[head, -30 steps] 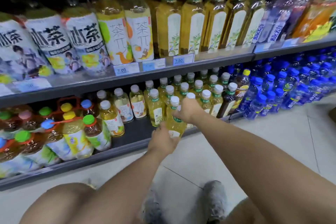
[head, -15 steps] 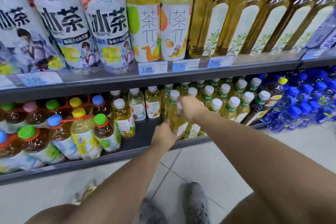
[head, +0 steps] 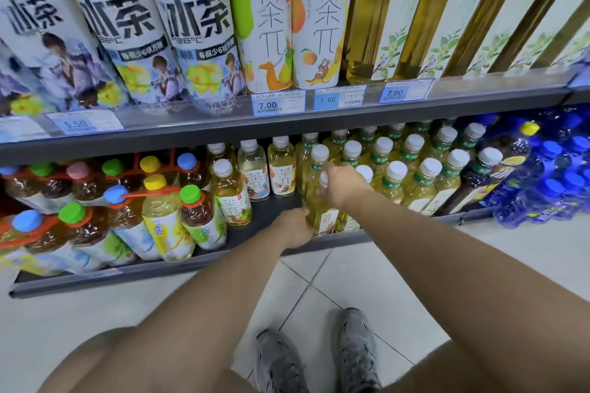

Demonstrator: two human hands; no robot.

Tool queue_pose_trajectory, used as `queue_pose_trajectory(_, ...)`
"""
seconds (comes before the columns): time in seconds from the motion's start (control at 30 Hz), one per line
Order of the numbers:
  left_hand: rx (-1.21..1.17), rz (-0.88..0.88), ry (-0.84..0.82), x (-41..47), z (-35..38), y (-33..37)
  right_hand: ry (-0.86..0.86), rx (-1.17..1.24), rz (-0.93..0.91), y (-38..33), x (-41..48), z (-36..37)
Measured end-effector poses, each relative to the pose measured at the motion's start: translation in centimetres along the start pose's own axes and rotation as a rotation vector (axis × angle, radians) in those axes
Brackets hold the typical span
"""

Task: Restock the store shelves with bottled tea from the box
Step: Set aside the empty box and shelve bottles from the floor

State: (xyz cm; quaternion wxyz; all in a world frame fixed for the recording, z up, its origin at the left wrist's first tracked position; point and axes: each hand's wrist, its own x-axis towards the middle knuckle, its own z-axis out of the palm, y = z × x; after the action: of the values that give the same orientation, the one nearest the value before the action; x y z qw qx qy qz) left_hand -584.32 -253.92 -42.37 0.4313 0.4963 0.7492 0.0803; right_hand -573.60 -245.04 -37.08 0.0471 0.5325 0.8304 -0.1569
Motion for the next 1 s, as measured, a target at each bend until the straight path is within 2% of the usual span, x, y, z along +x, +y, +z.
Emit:
queue_pose_trajectory(0.13,0.086,0.009,0.054,-4.2,-3.4,1.4,0.03,-0.11,0.013,-2.3,-2.4,-2.6)
queue_pose_trajectory(0.27,0.292,0.021,0.145,-11.0,-8.1,2.4,-0.015,-0.133,-0.138,-7.5,-5.6,-6.1)
queue_pose_trajectory(0.5,0.416,-0.062,0.284,-22.8,-13.2,0.1,-0.081,-0.19,-0.351,-17.1,-11.4,-9.0)
queue_pose_trajectory(0.73,0.44,-0.182,0.268,-31.5,-15.7,-3.9,-0.118,-0.221,-0.542,-24.4,-15.5,-6.1)
queue_pose_trajectory(1.0,0.531,-0.326,0.214,-33.9,-15.6,-9.8,-0.141,-0.222,-0.684,-29.4,-17.8,-2.7)
